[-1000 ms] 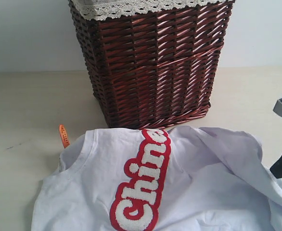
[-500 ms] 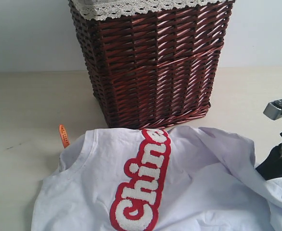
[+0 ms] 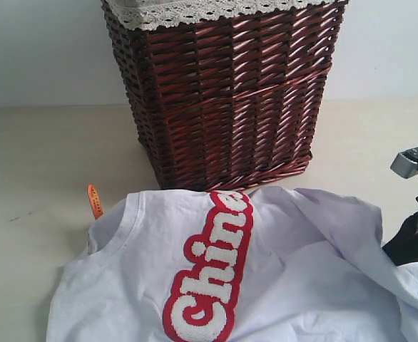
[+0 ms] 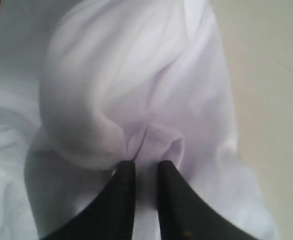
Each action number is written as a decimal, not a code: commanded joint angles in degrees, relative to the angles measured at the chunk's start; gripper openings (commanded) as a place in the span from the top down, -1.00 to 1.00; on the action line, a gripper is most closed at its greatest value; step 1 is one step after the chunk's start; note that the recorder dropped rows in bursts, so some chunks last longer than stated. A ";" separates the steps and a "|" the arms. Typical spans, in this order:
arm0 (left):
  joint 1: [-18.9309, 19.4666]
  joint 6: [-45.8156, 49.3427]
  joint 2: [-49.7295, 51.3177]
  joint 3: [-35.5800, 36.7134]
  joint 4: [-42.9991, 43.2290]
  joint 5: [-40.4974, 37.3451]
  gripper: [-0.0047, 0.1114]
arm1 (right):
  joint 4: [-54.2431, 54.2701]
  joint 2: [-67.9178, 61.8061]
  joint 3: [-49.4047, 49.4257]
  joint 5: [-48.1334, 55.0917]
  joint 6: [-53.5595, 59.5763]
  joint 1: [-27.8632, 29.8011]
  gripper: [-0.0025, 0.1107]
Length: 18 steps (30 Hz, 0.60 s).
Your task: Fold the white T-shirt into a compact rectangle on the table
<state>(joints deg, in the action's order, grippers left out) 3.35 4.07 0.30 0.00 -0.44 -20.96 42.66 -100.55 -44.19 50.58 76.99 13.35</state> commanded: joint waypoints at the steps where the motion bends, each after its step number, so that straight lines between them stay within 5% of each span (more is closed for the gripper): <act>1: -0.01 0.03 -0.30 0.00 -0.20 0.43 0.92 | -0.15 0.60 -0.21 0.15 0.22 -0.04 0.90; 9: -0.01 0.03 -0.30 0.00 -0.20 0.43 0.92 | 0.21 0.97 -0.21 -3.35 1.26 -0.04 0.96; 18: -0.01 0.03 -0.30 0.00 -0.20 0.43 0.92 | 6.85 5.82 -0.21 -31.36 2.03 -0.04 0.96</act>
<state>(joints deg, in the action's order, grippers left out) 3.35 4.07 0.30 0.00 -0.44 -20.96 46.49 -95.85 -44.19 27.91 77.85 13.35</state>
